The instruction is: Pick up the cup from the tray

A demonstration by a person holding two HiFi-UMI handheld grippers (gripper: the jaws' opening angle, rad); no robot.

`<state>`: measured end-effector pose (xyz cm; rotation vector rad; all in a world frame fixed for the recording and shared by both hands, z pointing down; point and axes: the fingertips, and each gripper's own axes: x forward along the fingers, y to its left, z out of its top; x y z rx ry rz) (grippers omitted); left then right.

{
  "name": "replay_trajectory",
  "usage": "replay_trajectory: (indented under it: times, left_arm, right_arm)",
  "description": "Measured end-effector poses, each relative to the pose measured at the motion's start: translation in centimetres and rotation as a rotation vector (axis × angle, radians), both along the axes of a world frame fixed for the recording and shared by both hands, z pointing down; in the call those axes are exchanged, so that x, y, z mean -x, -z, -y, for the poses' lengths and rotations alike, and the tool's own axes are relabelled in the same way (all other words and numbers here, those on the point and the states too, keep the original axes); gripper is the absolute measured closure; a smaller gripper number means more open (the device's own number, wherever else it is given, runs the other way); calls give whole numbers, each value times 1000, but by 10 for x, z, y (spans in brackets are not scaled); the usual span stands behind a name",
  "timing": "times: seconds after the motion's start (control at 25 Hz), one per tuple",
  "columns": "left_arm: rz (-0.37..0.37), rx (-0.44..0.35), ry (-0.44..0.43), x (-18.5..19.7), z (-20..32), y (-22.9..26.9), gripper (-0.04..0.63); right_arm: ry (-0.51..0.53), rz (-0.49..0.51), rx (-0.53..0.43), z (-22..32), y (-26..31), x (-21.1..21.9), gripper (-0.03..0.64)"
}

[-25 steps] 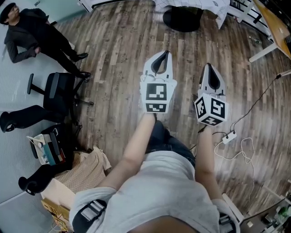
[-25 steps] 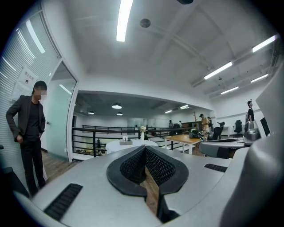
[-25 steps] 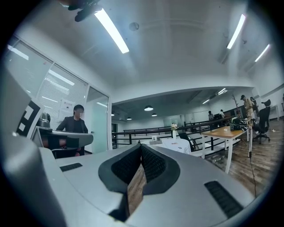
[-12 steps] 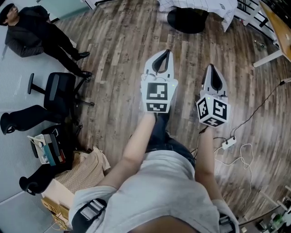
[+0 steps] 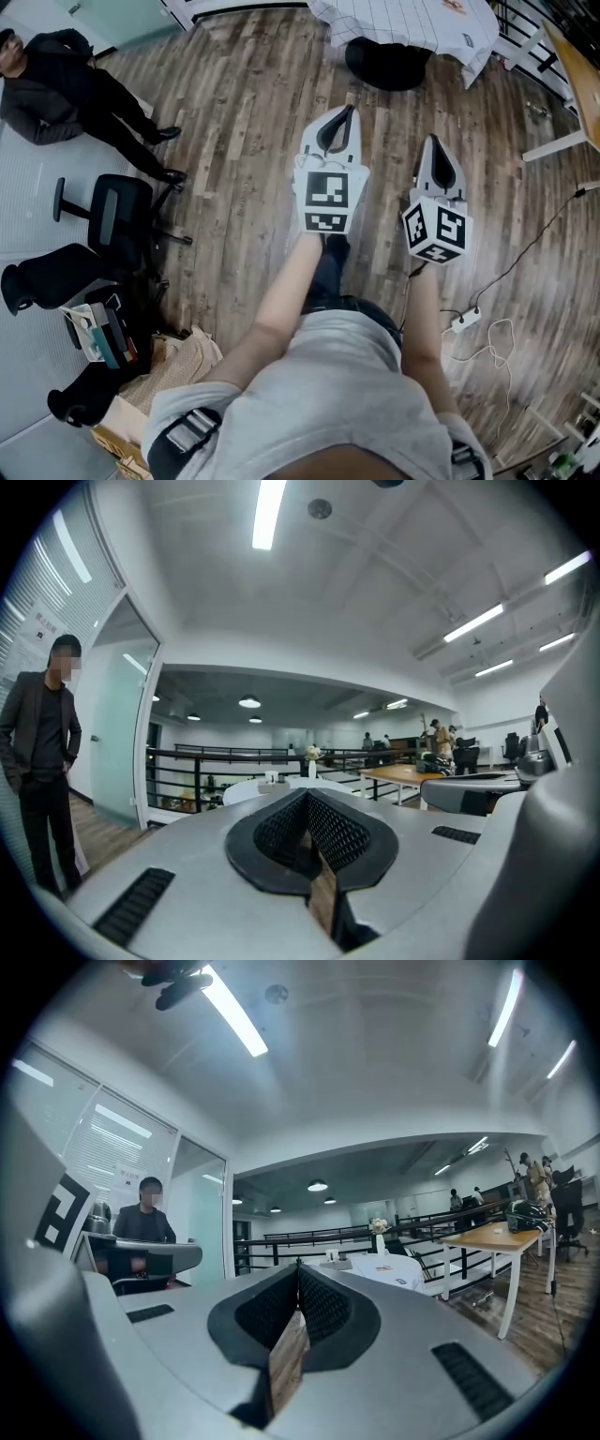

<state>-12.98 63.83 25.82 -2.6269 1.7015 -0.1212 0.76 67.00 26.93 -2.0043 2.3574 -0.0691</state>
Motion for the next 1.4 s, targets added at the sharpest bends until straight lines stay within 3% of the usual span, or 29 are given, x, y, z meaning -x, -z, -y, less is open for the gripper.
replay_trajectory:
  times: [0.32, 0.84, 1.4]
  left_arm:
    - [-4, -13, -22, 2, 100, 11, 588]
    - [-13, 28, -26, -10, 193, -8, 588]
    - [7, 40, 32, -46, 322, -20, 588]
  right_arm:
    - [-5, 4, -12, 96, 10, 8, 609]
    - [-38, 5, 23, 188, -2, -13, 609]
    - [47, 28, 27, 331, -12, -42, 609]
